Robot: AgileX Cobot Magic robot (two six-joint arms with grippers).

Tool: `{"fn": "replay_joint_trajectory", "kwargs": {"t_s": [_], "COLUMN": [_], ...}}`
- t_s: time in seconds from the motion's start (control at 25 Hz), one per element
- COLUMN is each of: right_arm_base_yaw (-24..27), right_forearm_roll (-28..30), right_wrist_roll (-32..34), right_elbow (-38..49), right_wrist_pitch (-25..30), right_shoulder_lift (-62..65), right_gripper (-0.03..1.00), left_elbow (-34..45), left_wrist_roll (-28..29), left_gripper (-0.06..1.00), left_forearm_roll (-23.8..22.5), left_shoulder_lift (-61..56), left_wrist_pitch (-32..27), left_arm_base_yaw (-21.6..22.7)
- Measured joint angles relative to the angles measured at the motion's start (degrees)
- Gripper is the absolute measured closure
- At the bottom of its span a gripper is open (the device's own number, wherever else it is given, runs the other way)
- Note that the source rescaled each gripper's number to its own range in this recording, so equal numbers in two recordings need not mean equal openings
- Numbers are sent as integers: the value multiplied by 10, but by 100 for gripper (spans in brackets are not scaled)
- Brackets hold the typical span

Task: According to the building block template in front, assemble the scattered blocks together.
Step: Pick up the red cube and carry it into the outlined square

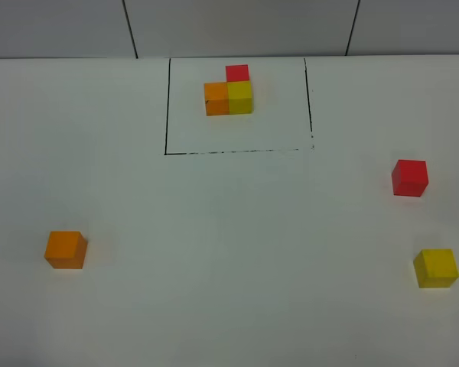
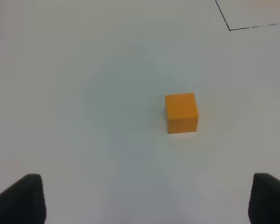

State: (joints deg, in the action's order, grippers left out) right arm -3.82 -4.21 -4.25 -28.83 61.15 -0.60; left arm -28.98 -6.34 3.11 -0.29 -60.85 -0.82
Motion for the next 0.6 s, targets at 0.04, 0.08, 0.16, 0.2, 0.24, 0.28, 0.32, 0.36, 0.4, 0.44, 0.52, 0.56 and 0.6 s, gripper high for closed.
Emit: {"fn": "replay_joint_trajectory", "kwargs": {"t_s": [0.04,0.08,0.16,0.2,0.24,0.28,0.32,0.36,0.4,0.44,0.52,0.56,0.6], "right_arm_base_yaw": [0,0,0,0,0,0,0,0,0,0,0,0,0], "right_forearm_roll": [0,0,0,0,0,0,0,0,0,0,0,0,0], "right_wrist_roll": [0,0,0,0,0,0,0,0,0,0,0,0,0], "right_elbow": [0,0,0,0,0,0,0,0,0,0,0,0,0], "right_wrist_pitch": [0,0,0,0,0,0,0,0,0,0,0,0,0], "right_shoulder_lift": [0,0,0,0,0,0,0,0,0,0,0,0,0], "right_gripper": [24,24,24,24,24,24,24,24,24,24,24,24,24], "left_elbow": [0,0,0,0,0,0,0,0,0,0,0,0,0], "left_wrist_roll": [0,0,0,0,0,0,0,0,0,0,0,0,0], "left_gripper": [-5,-5,-5,-5,-5,-5,-5,-5,-5,-5,-5,-5,-5], "left_forearm_roll": [0,0,0,0,0,0,0,0,0,0,0,0,0], "left_shoulder_lift": [0,0,0,0,0,0,0,0,0,0,0,0,0], "left_wrist_pitch": [0,0,0,0,0,0,0,0,0,0,0,0,0], "left_arm_base_yaw": [0,0,0,0,0,0,0,0,0,0,0,0,0]}}
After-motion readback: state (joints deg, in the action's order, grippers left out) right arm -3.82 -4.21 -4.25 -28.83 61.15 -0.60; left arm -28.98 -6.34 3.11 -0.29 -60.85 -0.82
